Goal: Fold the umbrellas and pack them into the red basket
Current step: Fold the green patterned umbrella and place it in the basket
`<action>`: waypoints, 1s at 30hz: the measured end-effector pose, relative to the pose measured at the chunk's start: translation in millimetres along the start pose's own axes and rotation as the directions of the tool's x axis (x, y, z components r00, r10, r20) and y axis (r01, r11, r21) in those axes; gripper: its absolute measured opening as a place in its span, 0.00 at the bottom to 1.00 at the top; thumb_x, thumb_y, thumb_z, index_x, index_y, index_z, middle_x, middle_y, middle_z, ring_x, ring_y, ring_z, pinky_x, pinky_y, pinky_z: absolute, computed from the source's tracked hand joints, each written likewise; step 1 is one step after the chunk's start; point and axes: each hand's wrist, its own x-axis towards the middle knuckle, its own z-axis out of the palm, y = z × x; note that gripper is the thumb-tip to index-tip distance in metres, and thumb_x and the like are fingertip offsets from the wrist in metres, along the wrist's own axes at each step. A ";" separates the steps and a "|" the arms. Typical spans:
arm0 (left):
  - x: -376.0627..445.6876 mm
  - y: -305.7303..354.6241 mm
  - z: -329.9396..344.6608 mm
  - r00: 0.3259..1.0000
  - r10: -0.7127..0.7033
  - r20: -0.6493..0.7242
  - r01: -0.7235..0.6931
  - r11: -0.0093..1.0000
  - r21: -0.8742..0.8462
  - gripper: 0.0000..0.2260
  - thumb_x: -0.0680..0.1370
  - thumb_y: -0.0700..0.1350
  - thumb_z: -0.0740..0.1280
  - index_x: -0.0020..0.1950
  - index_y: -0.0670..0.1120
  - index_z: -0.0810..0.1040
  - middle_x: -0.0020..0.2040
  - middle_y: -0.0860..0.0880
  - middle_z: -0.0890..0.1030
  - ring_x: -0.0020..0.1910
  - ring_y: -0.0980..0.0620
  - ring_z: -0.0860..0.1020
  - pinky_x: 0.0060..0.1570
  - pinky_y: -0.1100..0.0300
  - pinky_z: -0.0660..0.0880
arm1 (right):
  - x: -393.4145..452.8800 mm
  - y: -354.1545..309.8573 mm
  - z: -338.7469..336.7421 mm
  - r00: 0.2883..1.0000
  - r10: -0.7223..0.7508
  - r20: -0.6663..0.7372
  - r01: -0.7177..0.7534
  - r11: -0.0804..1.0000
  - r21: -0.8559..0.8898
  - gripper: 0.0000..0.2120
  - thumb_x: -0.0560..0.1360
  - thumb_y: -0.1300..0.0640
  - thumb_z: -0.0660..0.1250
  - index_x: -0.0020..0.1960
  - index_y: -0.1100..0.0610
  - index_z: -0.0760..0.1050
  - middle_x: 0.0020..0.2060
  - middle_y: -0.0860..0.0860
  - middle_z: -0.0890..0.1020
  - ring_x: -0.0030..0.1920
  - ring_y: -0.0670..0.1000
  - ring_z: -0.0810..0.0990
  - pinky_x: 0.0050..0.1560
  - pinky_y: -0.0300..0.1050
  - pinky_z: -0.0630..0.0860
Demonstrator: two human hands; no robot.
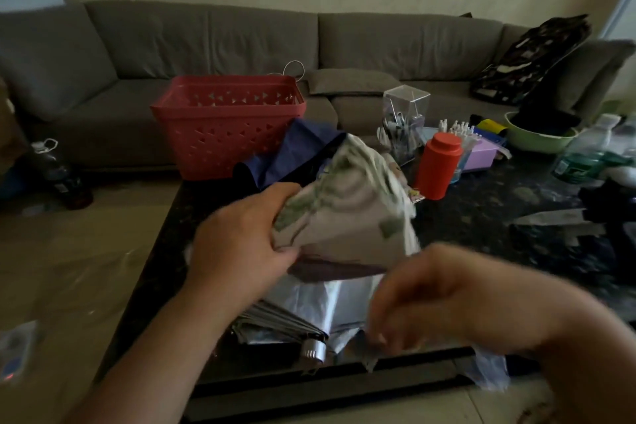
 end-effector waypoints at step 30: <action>-12.2 -4.8 4.0 0.815 0.505 -0.283 -0.539 0.840 -0.052 0.04 0.80 0.43 0.69 0.51 0.48 0.75 0.50 0.49 0.85 0.59 0.48 0.79 0.67 0.39 0.68 | -2.5 11.6 14.3 0.839 -0.437 -0.324 0.448 0.893 -0.047 0.18 0.73 0.71 0.76 0.58 0.55 0.82 0.47 0.57 0.86 0.48 0.59 0.86 0.53 0.62 0.82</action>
